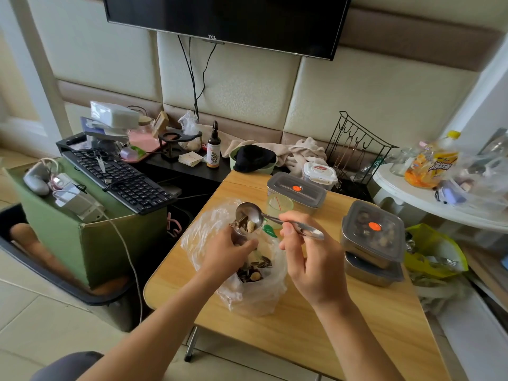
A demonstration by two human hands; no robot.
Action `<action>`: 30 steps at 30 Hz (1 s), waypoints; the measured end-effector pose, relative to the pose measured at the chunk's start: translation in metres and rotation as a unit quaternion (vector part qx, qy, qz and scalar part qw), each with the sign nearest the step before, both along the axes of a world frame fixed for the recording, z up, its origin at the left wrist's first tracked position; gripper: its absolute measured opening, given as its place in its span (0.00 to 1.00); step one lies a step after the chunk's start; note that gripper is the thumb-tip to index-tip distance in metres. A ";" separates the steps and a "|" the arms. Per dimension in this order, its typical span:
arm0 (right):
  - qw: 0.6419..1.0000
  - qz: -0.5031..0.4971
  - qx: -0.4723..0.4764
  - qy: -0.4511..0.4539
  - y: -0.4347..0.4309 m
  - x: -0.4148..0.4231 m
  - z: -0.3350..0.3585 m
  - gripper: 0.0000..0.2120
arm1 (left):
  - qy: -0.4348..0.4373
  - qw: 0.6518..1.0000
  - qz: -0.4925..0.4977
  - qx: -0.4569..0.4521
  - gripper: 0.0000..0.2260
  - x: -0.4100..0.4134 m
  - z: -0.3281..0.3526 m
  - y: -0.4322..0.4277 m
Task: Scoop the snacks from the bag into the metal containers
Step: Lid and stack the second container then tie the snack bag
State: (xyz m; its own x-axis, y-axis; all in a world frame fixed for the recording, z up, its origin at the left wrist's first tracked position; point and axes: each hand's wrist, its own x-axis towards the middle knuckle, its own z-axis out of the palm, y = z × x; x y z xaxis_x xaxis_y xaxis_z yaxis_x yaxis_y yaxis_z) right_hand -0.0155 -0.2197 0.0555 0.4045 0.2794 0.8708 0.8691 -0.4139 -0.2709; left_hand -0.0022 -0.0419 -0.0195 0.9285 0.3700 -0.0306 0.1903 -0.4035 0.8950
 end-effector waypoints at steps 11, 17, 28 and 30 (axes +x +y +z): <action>1.000 -0.001 -0.003 -0.025 0.000 0.001 -0.002 0.13 | -0.016 1.000 -0.009 -0.014 0.12 0.000 -0.003 0.002; 0.999 -0.016 0.001 -0.045 0.000 0.001 -0.003 0.13 | -0.033 0.997 -0.026 0.058 0.13 -0.001 -0.003 0.001; 0.922 -0.161 0.206 0.286 -0.011 0.024 -0.019 0.11 | -0.061 0.985 -0.051 0.153 0.18 -0.009 0.005 0.007; 0.872 -0.162 0.255 0.385 -0.013 0.028 -0.023 0.12 | -0.060 0.990 -0.045 0.119 0.15 -0.011 0.008 0.009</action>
State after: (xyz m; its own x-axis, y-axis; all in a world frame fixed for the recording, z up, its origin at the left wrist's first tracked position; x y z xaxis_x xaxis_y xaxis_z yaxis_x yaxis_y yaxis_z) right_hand 0.0127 -0.2322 0.0325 0.9095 -0.3031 0.2844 0.2086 -0.2590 -0.9431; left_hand -0.0132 -0.0327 -0.0120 0.9496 0.2697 0.1600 0.0421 -0.6153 0.7871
